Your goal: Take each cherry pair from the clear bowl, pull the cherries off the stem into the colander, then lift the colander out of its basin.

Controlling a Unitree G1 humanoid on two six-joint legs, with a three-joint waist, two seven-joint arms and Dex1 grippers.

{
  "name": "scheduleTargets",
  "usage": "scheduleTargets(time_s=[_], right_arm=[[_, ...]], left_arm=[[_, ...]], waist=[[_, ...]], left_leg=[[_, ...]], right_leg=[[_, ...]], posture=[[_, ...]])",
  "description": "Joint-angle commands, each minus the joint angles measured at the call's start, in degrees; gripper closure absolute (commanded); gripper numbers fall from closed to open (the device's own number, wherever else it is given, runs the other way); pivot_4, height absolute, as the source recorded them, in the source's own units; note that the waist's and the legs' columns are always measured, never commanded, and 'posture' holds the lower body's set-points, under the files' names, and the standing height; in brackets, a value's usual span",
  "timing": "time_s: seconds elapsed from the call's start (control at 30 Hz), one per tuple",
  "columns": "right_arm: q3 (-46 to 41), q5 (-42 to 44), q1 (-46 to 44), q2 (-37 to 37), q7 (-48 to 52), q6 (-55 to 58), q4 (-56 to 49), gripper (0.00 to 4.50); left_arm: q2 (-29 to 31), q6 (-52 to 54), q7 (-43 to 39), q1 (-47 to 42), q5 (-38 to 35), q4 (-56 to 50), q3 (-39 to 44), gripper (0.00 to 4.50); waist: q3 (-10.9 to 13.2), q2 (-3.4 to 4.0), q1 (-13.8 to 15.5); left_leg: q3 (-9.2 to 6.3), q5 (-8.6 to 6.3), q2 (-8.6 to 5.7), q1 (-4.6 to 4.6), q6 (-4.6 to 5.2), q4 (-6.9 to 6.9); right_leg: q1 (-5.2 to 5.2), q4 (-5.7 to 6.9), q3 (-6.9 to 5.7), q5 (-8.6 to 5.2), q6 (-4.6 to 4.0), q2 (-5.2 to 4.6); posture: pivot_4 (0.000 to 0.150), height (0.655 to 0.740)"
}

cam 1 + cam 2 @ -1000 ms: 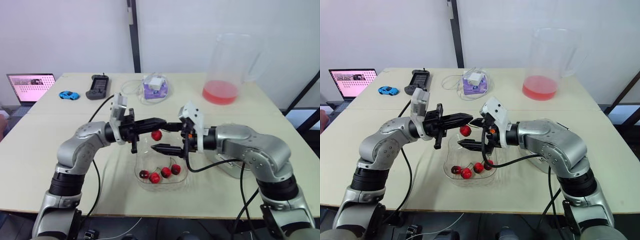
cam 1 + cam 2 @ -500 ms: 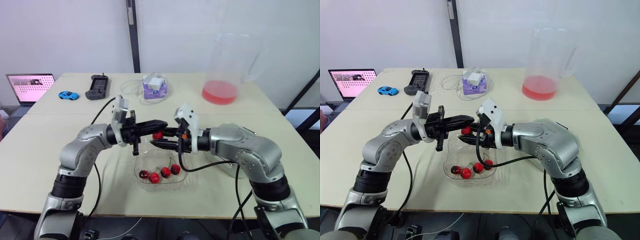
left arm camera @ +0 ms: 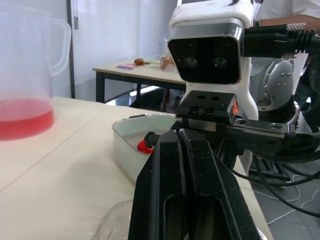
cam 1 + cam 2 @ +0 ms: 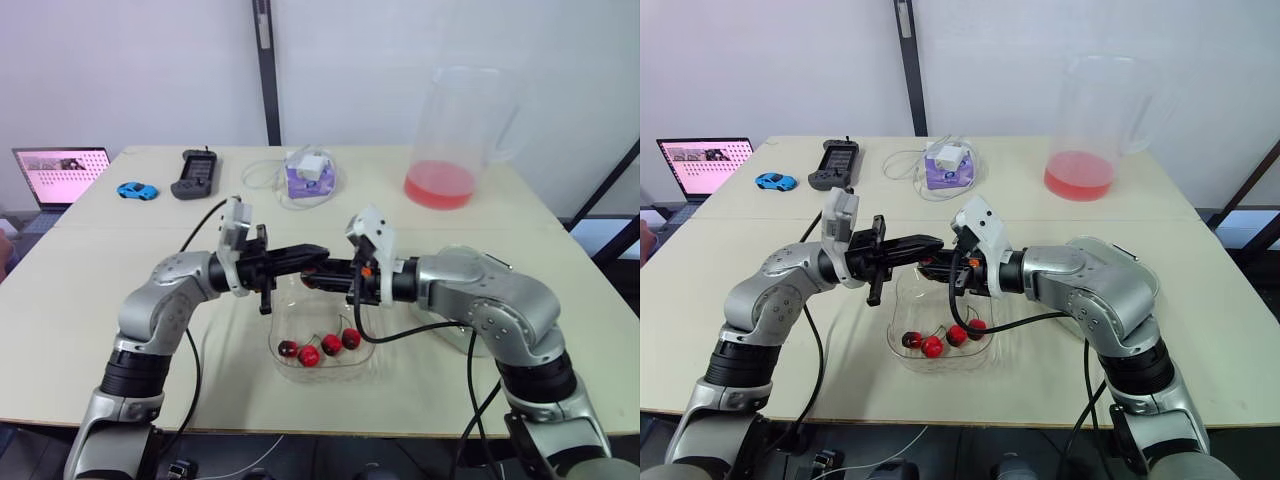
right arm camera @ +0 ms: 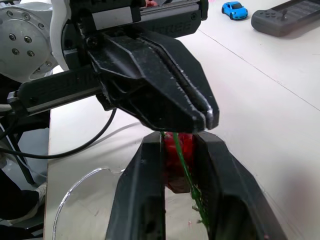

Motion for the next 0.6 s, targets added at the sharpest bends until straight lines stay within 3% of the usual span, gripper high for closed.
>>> scheduleTargets(time_s=[0.03, 0.6], right_arm=[[-0.98, 0.47, -0.05, 0.25, -0.05, -0.34, -1.23, 3.6], [1.99, -1.59, 0.84, -3.3, 1.01, 2.97, 1.0, 3.6]], left_arm=[[0.2, -0.82, -0.02, -0.49, -0.19, -1.18, 0.67, 4.5], [-0.65, 1.3, 3.48, -3.37, -0.79, -3.08, 0.36, 4.5]], waist=[[0.0, 0.0, -0.01], [0.0, 0.0, 0.1]], left_leg=[[0.0, 0.0, 0.0, 0.0, 0.0, 0.0], [0.0, 0.0, 0.0, 0.0, 0.0, 0.01]], right_leg=[[0.0, 0.0, 0.0, 0.0, 0.0, 0.0], [0.0, 0.0, 0.0, 0.0, 0.0, 0.0]], posture=[[0.15, 0.7332], [0.15, 0.7332]])
